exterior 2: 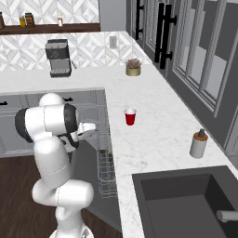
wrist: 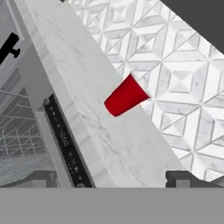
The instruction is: Pick up the cup and bowl from the counter, place them in the dishwasher, and close the dishwasher door.
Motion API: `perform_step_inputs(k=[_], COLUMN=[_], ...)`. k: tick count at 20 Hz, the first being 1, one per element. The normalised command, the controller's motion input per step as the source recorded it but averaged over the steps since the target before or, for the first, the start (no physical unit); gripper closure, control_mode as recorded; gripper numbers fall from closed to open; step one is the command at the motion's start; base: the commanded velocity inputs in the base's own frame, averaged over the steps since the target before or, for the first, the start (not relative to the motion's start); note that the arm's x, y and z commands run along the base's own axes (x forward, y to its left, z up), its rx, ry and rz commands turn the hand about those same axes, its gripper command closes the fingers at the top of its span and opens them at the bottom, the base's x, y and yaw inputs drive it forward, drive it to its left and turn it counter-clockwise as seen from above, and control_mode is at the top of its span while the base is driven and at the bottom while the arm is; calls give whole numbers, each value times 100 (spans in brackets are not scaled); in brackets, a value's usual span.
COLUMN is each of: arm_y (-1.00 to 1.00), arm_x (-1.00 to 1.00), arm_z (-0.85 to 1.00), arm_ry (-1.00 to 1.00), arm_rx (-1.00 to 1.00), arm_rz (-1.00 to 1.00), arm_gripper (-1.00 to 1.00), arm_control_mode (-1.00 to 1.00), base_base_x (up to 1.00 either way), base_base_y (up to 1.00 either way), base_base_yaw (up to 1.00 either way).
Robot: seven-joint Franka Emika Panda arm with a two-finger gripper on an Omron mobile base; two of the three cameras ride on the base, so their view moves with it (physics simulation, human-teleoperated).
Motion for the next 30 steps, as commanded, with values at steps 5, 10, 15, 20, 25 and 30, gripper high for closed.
perform_step_inputs(k=[5,10,15,20,25,30], arm_y=[0,-1,-52,-79,-8,-4], arm_x=[1,0,8,40,45,17], arm_z=[100,100,96,36,-73,-63], arm_ry=[0,9,35,37,37,9], arm_rx=[-20,-10,2,8,0,3], arm_rz=[0,-2,-10,-7,-5,-1], arm_gripper=[-100,-100,-100,-100,-100,-100], arm_control_mode=[-100,-100,-100,-100,-100,-100], base_base_x=[0,0,0,0,0,0], base_base_y=[0,0,0,0,0,0], base_base_yaw=[0,0,0,0,0,0])
